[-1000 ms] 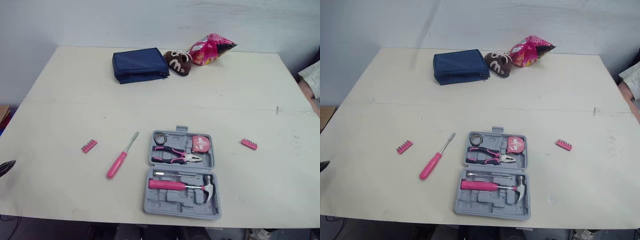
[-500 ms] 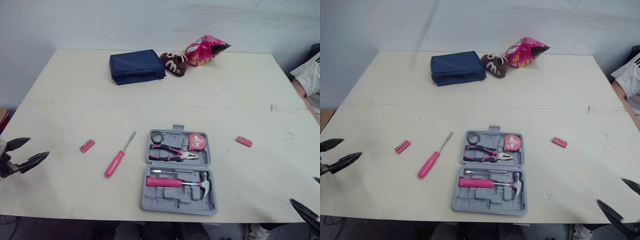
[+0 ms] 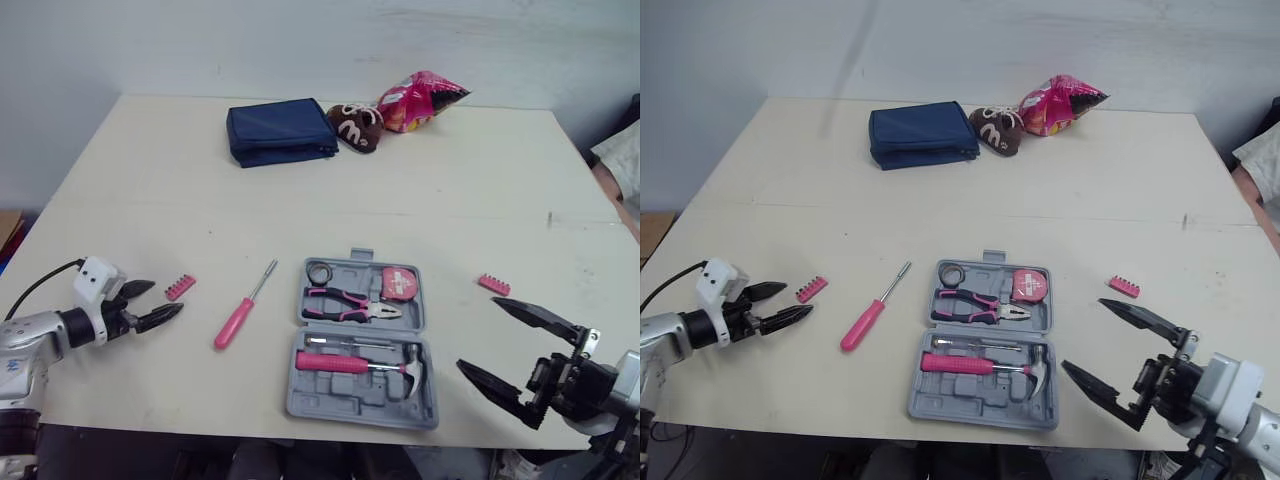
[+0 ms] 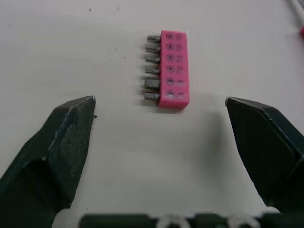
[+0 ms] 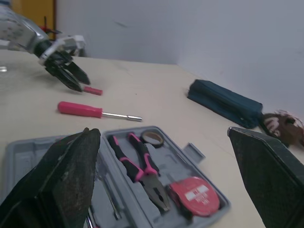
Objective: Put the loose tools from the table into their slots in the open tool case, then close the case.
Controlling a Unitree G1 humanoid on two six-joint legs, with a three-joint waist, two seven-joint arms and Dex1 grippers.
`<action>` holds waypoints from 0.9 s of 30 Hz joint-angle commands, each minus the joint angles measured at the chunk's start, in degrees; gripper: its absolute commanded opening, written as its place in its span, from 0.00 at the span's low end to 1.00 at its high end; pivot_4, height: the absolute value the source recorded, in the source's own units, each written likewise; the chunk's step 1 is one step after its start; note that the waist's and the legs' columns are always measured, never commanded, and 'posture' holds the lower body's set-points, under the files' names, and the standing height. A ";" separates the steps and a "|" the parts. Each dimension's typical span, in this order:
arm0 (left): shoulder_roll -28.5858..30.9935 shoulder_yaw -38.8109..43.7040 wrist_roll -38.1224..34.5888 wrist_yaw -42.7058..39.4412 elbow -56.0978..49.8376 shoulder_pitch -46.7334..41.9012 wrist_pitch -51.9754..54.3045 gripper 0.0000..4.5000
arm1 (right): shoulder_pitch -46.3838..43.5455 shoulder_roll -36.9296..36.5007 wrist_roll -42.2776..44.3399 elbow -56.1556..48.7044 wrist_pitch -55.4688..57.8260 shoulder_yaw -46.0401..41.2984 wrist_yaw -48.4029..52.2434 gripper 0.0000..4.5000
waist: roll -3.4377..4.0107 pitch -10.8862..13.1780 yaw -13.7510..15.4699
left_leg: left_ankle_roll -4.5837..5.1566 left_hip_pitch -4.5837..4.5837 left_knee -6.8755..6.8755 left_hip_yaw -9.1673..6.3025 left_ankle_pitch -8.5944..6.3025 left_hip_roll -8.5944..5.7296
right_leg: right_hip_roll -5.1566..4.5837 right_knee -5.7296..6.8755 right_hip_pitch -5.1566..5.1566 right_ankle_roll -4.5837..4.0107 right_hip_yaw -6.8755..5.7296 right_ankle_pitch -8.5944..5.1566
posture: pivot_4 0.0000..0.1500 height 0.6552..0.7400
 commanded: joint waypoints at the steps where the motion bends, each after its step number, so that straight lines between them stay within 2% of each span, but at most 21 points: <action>1: -1.56 -2.17 2.52 1.19 2.69 -2.14 -2.16 0.99 | -0.73 0.45 -0.63 -2.31 -0.60 0.98 -0.55 1.00 | 0.00 0.00 0.21 | 0.01 0.01 0.03 0.00 0.03 -0.01 | 0.00 0.05 -0.01 0.00 0.00 0.00 | 1.00 1.00; 12: -1.45 -6.01 7.63 0.38 9.50 -3.41 -5.01 0.99 | 0.47 1.85 -2.76 0.36 -4.06 1.02 0.72 1.00 | 0.22 -0.18 1.19 | 0.01 0.19 0.04 -0.05 0.24 -0.02 | -0.02 0.27 0.07 -0.05 -0.01 0.05 | 1.00 1.00; 15: -2.53 -5.99 7.09 -0.18 10.56 -4.25 -6.19 0.80 | 0.95 2.34 -2.95 2.27 -5.64 0.64 1.62 1.00 | 0.43 -0.36 1.10 | 0.01 0.22 0.04 -0.04 0.24 -0.02 | -0.02 0.27 0.10 -0.05 0.00 0.05 | 1.00 1.00; 21: -4.90 -7.02 7.25 -0.45 11.28 -5.75 -6.70 0.19 | 1.79 2.62 -2.81 5.21 -8.16 0.53 3.32 1.00 | 0.54 -0.46 1.20 | 0.02 0.38 -0.02 0.06 0.23 -0.03 | -0.01 0.26 0.21 -0.05 0.07 0.05 | 1.00 1.00; 22: -4.95 -6.98 7.24 -0.67 11.29 -5.80 -6.70 0.15 | 2.06 2.66 -2.71 5.56 -8.52 0.43 3.58 1.00 | 0.56 -0.48 1.26 | 0.02 0.39 -0.02 0.06 0.23 -0.03 | -0.01 0.26 0.23 -0.05 0.07 0.05 | 1.00 1.00; 27: -4.55 -4.85 6.01 -2.06 11.07 -5.35 -9.12 0.15 | 4.02 2.96 -2.10 6.85 -10.32 -0.37 4.92 1.00 | 0.56 -0.52 1.22 | 0.03 0.46 -0.09 0.07 0.22 -0.04 | -0.02 0.20 0.29 -0.05 0.08 0.05 | 1.00 1.00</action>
